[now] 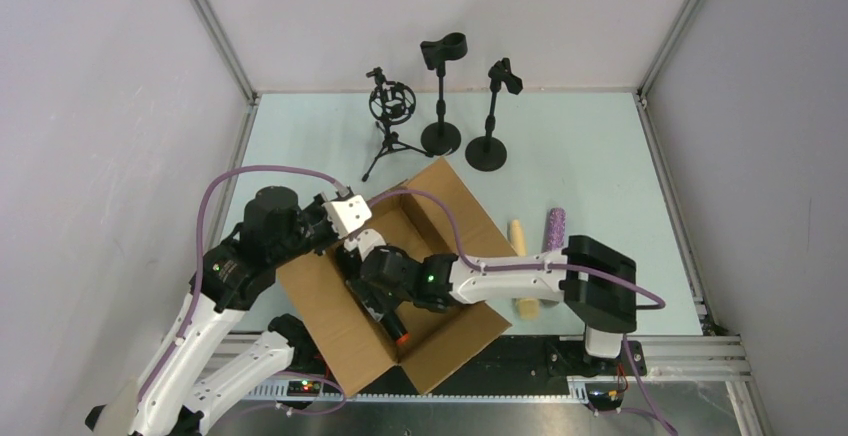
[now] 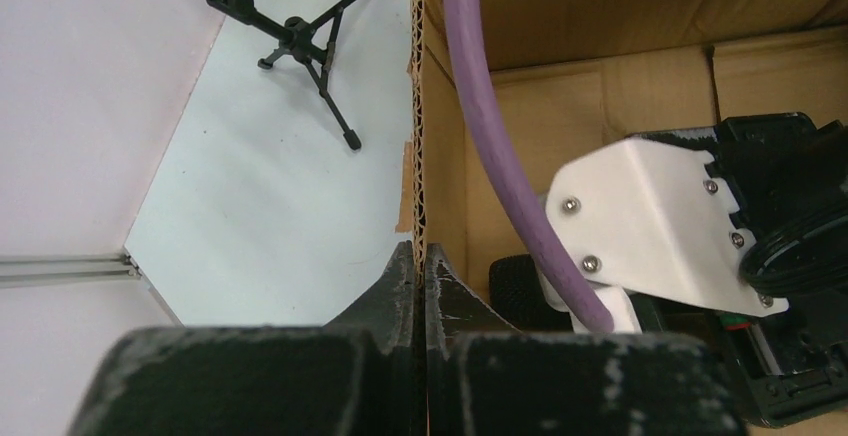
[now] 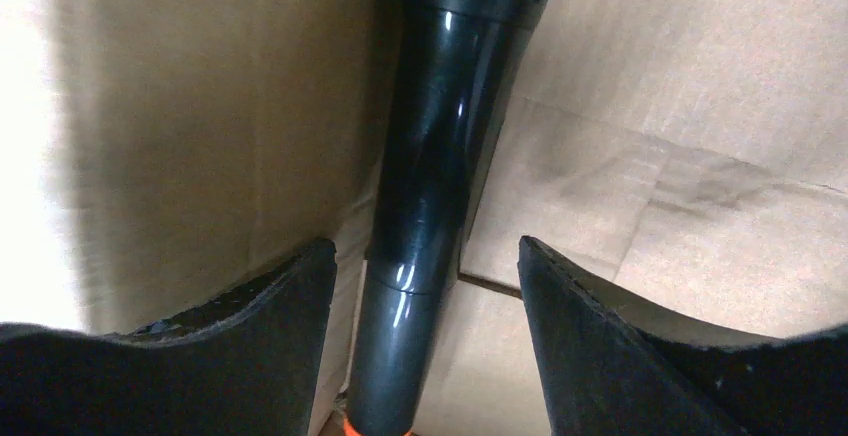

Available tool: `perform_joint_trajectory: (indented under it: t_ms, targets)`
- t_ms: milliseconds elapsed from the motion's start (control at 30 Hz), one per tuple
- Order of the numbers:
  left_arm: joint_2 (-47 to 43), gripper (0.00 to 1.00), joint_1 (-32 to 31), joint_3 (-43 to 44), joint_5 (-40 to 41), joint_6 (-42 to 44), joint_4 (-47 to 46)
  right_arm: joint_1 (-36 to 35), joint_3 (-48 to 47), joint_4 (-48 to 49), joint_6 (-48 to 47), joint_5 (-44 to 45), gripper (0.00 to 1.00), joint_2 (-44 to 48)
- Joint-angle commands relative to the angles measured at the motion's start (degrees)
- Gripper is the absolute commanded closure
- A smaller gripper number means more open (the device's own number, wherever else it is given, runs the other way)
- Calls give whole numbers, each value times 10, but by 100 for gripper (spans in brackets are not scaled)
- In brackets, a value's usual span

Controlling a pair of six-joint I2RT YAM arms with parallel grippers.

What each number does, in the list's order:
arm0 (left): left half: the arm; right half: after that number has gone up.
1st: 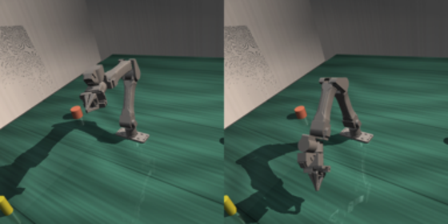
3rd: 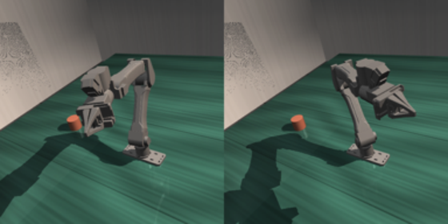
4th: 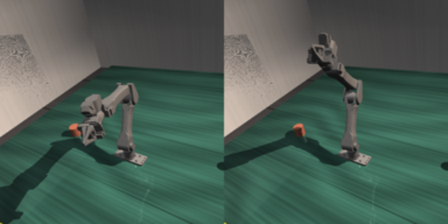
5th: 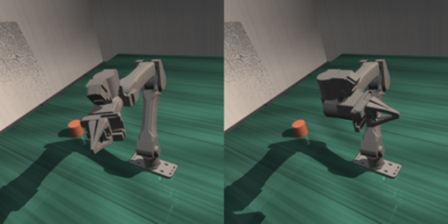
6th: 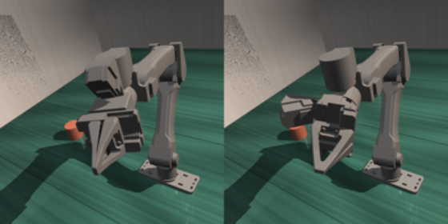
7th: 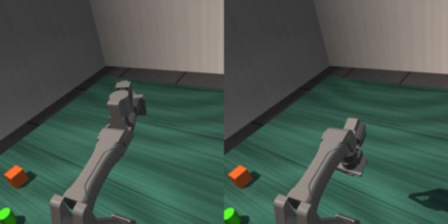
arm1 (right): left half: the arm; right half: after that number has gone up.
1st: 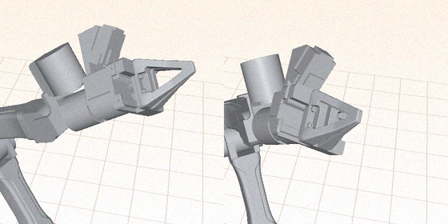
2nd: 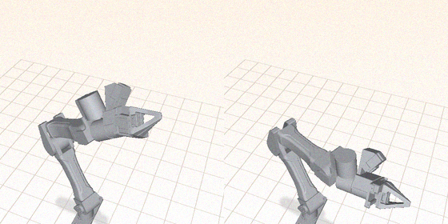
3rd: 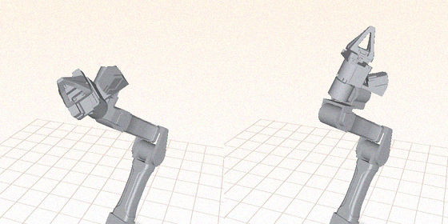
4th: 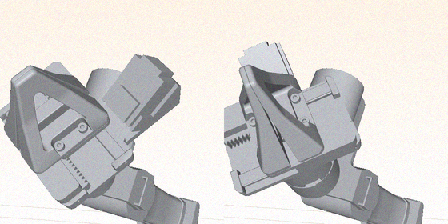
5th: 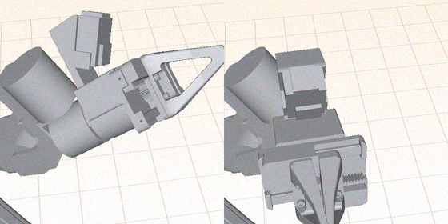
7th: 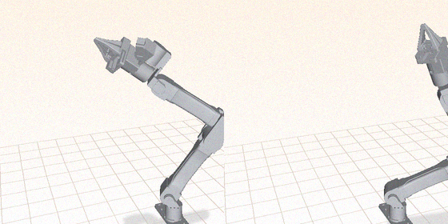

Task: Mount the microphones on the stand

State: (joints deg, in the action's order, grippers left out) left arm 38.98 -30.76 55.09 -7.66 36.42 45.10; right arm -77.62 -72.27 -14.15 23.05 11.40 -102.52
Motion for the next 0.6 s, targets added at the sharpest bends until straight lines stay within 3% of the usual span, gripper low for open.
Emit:
perform_joint_trajectory:
  t_ms: [0,167,300,567]
  targets:
    - [-7,100,-3,13,4,-1,-30,-12,0,23,4,27,28,-22]
    - [-3,100,-3,17,4,-4,-30,-13,0,34,3,31,30,-46]
    - [0,100,-4,21,4,-7,-30,-11,0,38,8,54,37,-56]
    - [0,100,-4,6,23,2,-31,-9,0,26,-3,107,71,-33]
